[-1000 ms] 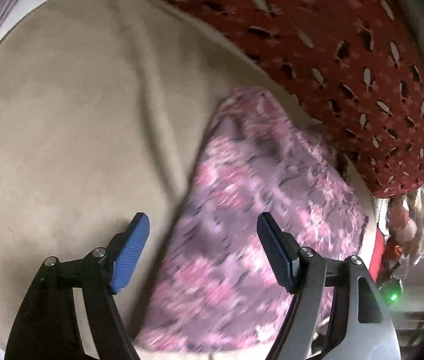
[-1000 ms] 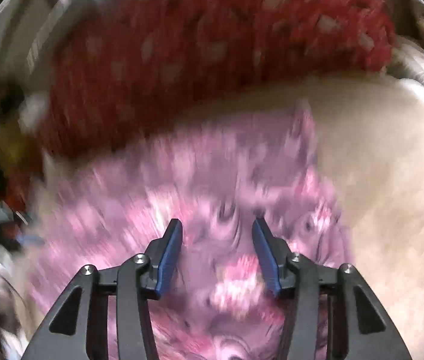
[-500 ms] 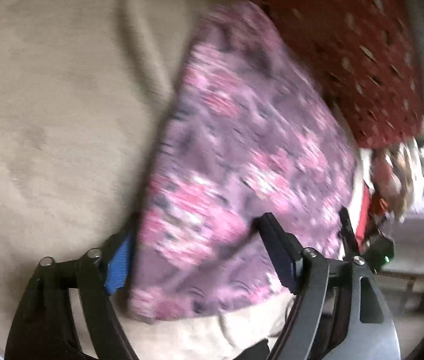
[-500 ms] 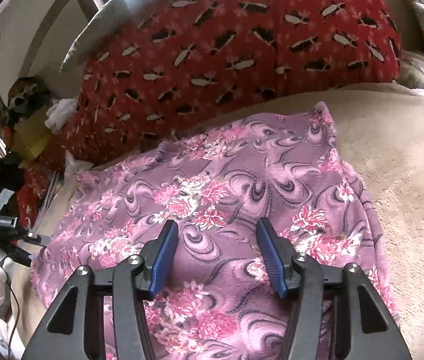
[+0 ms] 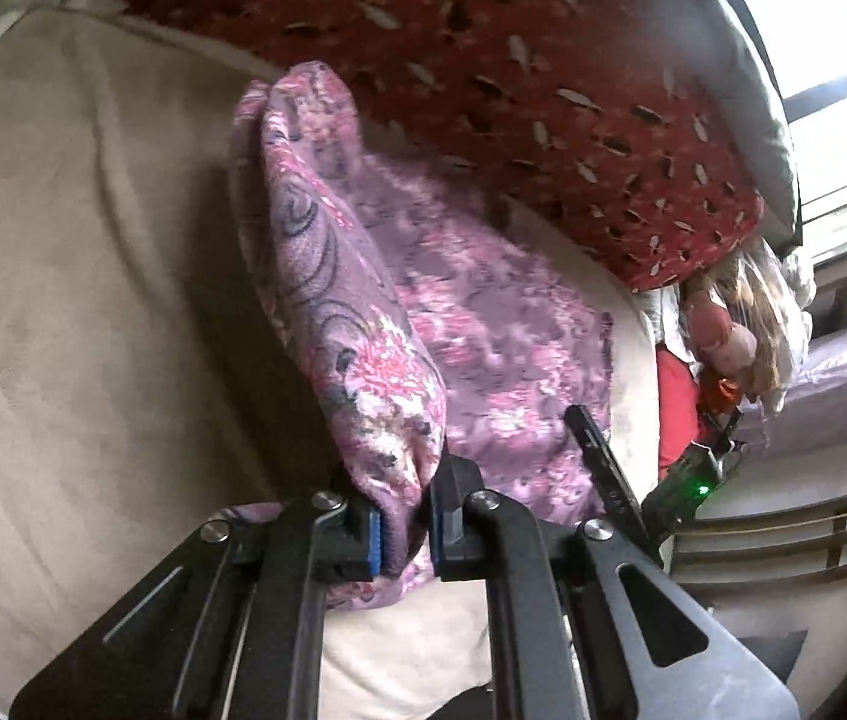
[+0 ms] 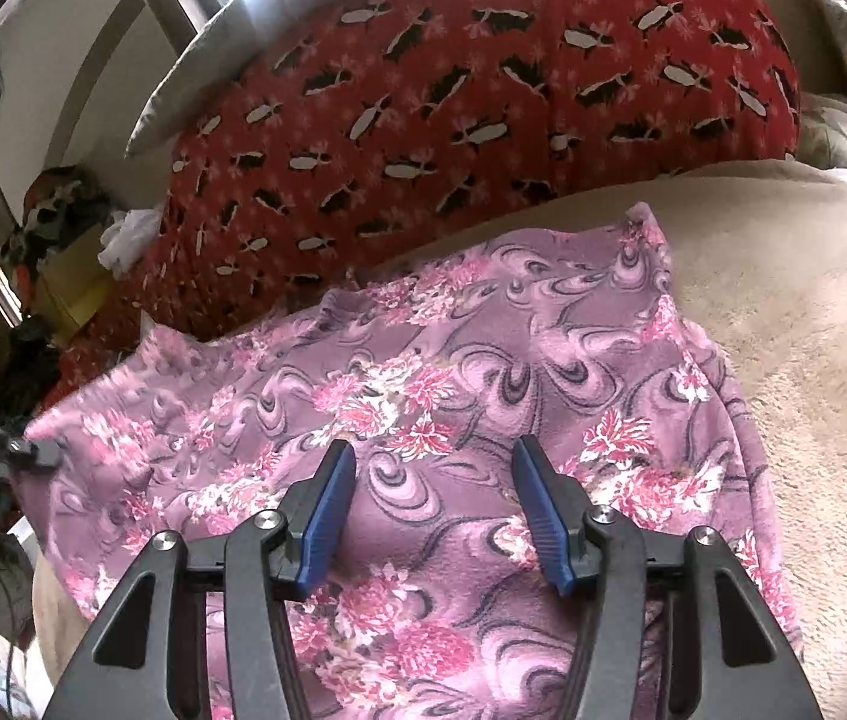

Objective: Fold small clothes
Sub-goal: 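Grasp the garment edge with the left gripper and lift it over the body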

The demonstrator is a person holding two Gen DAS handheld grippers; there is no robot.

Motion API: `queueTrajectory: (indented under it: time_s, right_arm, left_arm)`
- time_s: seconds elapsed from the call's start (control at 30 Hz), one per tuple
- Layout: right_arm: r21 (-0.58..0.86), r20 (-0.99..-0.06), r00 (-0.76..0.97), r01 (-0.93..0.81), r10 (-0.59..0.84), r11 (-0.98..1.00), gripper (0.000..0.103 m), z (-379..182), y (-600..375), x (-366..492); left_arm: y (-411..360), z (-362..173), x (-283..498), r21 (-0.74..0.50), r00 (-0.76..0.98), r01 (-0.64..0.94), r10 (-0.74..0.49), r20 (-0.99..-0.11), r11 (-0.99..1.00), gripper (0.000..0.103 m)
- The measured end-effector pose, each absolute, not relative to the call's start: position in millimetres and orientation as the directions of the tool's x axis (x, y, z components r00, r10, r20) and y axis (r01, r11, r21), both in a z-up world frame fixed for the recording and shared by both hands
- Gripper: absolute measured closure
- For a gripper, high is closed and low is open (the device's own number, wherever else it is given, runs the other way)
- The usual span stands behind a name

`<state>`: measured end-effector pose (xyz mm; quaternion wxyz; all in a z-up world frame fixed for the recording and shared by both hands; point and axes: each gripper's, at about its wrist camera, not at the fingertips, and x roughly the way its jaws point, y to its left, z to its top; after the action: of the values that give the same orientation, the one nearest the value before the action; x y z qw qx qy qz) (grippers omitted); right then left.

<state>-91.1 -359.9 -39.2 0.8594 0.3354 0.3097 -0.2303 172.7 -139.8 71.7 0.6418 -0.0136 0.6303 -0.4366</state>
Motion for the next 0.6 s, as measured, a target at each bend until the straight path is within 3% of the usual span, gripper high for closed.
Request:
queueTrajectory:
  time_s: [0.23, 0.43, 0.6]
  right_arm:
    - [0.457, -0.708, 0.688, 0.616, -0.157, 0.642, 0.047, -24.2, -369.1, -105.0]
    - [0.353, -0.741, 0.633, 0.651, -0.224, 0.672, 0.047, -16.6, -378.1, -138.1]
    - [0.353, -0.782, 0.581, 0.712, -0.227, 0.608, 0.043, -39.9, -395.2, -175.5]
  left_arm:
    - [-159.2, 90.5, 149.8, -0.573, -0.168, 0.551, -0.592, -0.788, 0.606, 0.095]
    - [-176.3, 105.8, 128.9, -0.573, -0.172, 0.572, -0.597, -0.784, 0.588, 0.095]
    - [-202.2, 115.9, 103.1, -0.574, -0.188, 0.597, -0.598, -0.779, 0.560, 0.095]
